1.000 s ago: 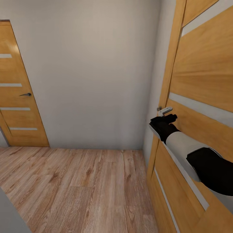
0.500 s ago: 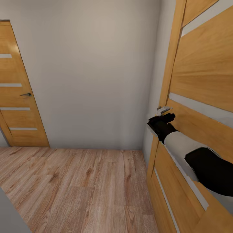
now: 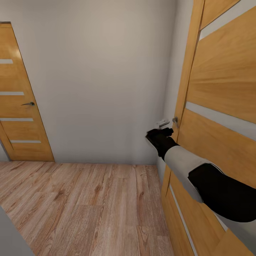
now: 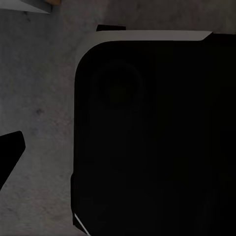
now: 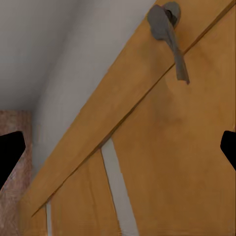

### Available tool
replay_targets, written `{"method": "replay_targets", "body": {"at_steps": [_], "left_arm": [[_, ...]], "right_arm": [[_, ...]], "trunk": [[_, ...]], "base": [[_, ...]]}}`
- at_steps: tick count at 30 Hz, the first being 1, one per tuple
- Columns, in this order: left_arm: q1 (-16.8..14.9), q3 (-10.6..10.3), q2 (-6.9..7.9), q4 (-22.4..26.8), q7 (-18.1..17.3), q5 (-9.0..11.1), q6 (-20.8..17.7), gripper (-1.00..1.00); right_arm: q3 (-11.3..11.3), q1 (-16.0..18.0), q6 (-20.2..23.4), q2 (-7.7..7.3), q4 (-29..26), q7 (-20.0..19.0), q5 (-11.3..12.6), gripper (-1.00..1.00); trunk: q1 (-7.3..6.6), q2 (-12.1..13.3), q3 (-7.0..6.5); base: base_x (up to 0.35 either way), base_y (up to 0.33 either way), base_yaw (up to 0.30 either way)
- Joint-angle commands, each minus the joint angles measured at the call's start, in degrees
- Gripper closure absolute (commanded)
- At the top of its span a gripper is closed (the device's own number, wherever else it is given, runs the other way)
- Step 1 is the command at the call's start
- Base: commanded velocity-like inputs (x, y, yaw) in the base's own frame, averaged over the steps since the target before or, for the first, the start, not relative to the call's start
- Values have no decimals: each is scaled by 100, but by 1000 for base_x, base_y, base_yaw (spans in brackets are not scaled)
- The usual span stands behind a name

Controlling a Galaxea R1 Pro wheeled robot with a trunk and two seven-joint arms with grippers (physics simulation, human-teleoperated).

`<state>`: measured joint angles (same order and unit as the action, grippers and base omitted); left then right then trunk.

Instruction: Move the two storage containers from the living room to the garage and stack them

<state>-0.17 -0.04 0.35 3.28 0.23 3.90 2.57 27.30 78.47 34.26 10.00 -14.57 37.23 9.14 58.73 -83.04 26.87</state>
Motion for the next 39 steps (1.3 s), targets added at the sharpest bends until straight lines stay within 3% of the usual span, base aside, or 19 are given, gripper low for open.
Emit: {"method": "replay_targets", "body": {"at_steps": [1,4,7,13,14,16,17,22,27,32,34,37,39], "left_arm": [[-1,-5,0,-2,3,41,15,-100],[-1,-5,2,-2,3,43,15,-100],[0,-5,7,-2,4,50,15,-100],[-1,-5,9,-3,9,71,15,-100],[-1,-1,12,-3,11,76,15,-100],[-4,6,15,-3,12,80,15,-100],[-2,12,16,-3,12,83,15,-100],[0,30,17,-3,12,92,15,-100],[-1,38,18,-3,12,93,15,-100],[-1,39,23,-3,12,93,15,-100],[0,39,23,-3,12,93,15,-100],[0,39,25,-3,12,93,15,-100],[-2,39,26,-3,18,94,15,-100]], "right_arm": [[47,-7,16,0,-1,29,148,-100],[47,-207,-108,0,-28,-79,514,-100],[49,-906,-537,0,-86,-682,712,-100],[41,-2010,-1139,0,-91,-1597,749,-100],[42,-2401,-1360,0,-70,-1914,749,-100],[44,-2780,-1585,0,-28,-2202,749,-100],[46,-3180,-1807,0,1,-2439,741,-100],[84,-4426,-2500,0,27,-2854,677,-100],[103,-4704,-2876,0,262,-3043,638,-100],[108,-4748,-3675,0,1328,-3699,515,-100],[108,-4773,-3897,0,1484,-3913,494,-100],[108,-5304,-4143,0,1615,-4130,381,-100],[108,-5519,-4186,-100,1631,-4160,306,-100]], "trunk": [[0,-3,6],[0,-3,6],[0,-3,6],[0,-3,6],[0,-3,6],[0,-3,6],[0,-3,6],[0,-3,6],[0,-3,6],[0,-3,6],[0,-3,6],[0,-3,6],[0,-3,6]], "base": [[0,0,0],[0,0,0],[0,0,0],[0,0,0],[0,0,0],[0,0,0],[0,0,0],[0,0,0],[0,0,0],[0,0,0],[0,0,0],[0,0,0],[0,0,0]]}}
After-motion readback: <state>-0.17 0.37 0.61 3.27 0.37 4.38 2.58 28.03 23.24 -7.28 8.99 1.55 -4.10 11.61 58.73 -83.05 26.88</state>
